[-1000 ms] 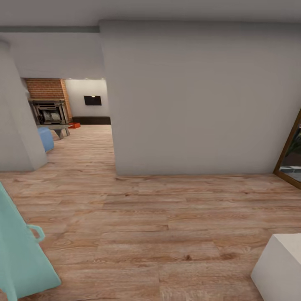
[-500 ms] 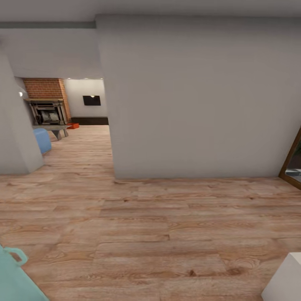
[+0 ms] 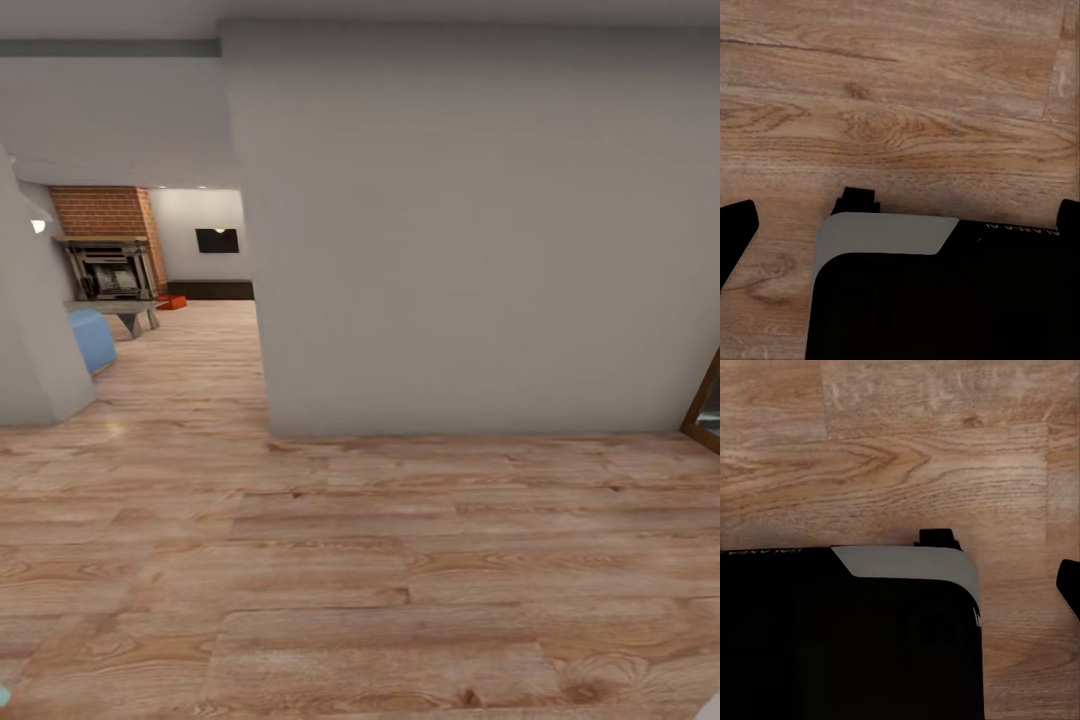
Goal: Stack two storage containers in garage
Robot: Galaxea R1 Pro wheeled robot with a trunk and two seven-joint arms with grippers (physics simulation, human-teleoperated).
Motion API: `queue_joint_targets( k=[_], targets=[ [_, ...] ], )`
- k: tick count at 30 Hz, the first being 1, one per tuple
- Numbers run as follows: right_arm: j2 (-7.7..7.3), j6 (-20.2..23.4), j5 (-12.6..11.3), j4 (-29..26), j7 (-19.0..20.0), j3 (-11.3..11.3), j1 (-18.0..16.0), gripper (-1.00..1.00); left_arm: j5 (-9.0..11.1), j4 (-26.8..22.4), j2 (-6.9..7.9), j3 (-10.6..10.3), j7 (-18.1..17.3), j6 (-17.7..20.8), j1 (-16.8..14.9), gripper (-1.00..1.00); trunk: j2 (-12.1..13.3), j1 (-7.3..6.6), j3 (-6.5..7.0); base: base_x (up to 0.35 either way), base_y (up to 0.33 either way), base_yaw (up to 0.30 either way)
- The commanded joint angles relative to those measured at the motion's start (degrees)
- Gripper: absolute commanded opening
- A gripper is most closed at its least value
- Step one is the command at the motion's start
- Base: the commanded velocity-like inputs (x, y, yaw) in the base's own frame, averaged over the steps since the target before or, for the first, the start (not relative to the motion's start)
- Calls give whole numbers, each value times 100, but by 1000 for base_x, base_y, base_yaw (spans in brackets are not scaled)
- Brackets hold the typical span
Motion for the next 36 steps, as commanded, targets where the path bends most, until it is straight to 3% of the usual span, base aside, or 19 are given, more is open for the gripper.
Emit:
queue_joint_targets(
  k=[1,11,36],
  targets=[
    [4,-31,-60,18,21,44,-7,100,50,1,1,35,-19,4,-3,100,-3,3,-6,327,0,0],
    [4,-58,-60,18,21,38,-7,100,50,1,1,35,-19,-4,-3,100,-3,3,-6,327,0,70],
    [4,-66,-60,18,21,38,-7,100,49,1,1,36,-19,-13,-3,100,-3,3,-6,327,0,266]
  ],
)
